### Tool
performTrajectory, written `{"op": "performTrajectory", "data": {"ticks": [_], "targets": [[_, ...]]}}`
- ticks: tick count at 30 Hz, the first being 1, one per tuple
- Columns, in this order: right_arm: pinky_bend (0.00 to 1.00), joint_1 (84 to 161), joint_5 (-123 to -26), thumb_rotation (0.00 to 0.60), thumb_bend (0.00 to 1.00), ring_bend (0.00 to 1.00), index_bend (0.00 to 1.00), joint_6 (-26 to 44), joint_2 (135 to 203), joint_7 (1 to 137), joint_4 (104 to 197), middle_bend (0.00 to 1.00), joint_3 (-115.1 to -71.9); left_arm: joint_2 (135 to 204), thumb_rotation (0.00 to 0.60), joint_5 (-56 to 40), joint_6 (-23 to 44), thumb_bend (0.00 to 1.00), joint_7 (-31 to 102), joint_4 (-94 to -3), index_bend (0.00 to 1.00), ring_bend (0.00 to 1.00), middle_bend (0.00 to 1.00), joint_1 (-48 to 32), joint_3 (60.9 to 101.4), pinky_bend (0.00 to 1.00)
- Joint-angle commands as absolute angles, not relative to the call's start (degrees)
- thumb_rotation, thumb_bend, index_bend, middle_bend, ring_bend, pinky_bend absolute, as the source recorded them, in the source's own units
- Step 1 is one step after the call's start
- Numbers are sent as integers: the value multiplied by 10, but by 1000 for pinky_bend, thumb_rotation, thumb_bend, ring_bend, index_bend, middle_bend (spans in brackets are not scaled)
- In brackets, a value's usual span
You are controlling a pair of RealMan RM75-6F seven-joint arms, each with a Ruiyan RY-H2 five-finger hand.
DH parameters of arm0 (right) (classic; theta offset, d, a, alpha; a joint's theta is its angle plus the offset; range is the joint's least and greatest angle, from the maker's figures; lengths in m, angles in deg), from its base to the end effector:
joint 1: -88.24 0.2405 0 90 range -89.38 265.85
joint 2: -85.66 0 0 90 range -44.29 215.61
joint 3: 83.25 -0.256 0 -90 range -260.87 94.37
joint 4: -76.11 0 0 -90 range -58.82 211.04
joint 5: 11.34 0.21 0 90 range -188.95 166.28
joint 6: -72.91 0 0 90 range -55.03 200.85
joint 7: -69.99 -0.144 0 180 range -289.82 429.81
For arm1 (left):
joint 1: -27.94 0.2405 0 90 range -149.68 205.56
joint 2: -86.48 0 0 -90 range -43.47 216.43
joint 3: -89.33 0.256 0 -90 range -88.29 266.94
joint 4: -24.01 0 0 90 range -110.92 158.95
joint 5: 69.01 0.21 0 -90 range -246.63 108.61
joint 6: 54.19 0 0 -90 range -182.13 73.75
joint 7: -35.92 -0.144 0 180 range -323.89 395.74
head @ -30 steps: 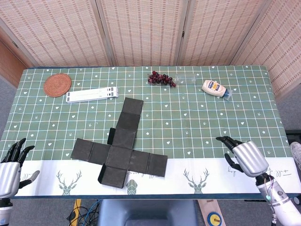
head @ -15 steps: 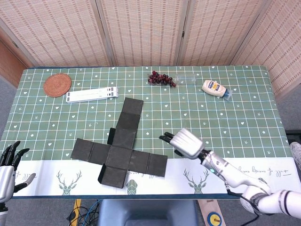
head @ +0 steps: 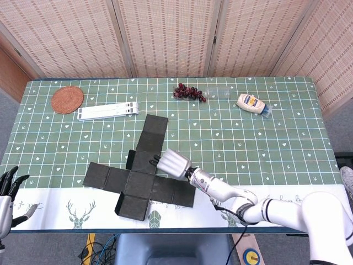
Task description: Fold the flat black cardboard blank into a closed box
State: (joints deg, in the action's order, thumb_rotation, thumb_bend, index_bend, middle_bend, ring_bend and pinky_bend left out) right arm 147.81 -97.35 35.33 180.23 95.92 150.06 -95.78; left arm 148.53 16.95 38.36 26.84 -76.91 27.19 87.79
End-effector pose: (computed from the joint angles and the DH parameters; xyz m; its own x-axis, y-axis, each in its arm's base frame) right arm -0.0343 -0.3600 -0.0700 0.7866 0.0901 0.6109 -0.2897 -0.8199 0.4938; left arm -0.2916 0.1527 0.1723 0.4410 -0.0653 0.8951 0.8971 0.0640 -0.4373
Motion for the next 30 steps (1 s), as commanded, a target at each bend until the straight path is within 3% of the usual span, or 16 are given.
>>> {"op": "performTrajectory", "data": {"ticks": [1, 7, 17, 21, 30], "targets": [[1000, 1517, -988, 600, 199, 792, 202, 360, 1851, 938, 1436, 293, -955, 1484, 600, 167, 382, 162, 271, -768, 208, 90, 85, 273, 877, 366], [1000, 1556, -1000, 600, 208, 815, 268, 368, 1900, 916, 1363, 332, -949, 1484, 600, 167, 380, 162, 279, -762, 208, 90, 85, 274, 875, 367], [1000, 1591, -984, 600, 385, 849, 450, 385, 1955, 917, 1281, 447, -943, 1484, 600, 166, 375, 162, 299, -751, 208, 89, 85, 277, 875, 367], [1000, 1588, -971, 600, 459, 865, 496, 381, 1957, 925, 1277, 501, -944, 1483, 600, 167, 376, 162, 309, -747, 208, 89, 85, 280, 876, 367], [1000, 1572, -904, 600, 524, 890, 606, 386, 1942, 993, 1325, 607, -958, 1483, 600, 177, 378, 162, 324, -739, 209, 88, 85, 282, 877, 367]]}}
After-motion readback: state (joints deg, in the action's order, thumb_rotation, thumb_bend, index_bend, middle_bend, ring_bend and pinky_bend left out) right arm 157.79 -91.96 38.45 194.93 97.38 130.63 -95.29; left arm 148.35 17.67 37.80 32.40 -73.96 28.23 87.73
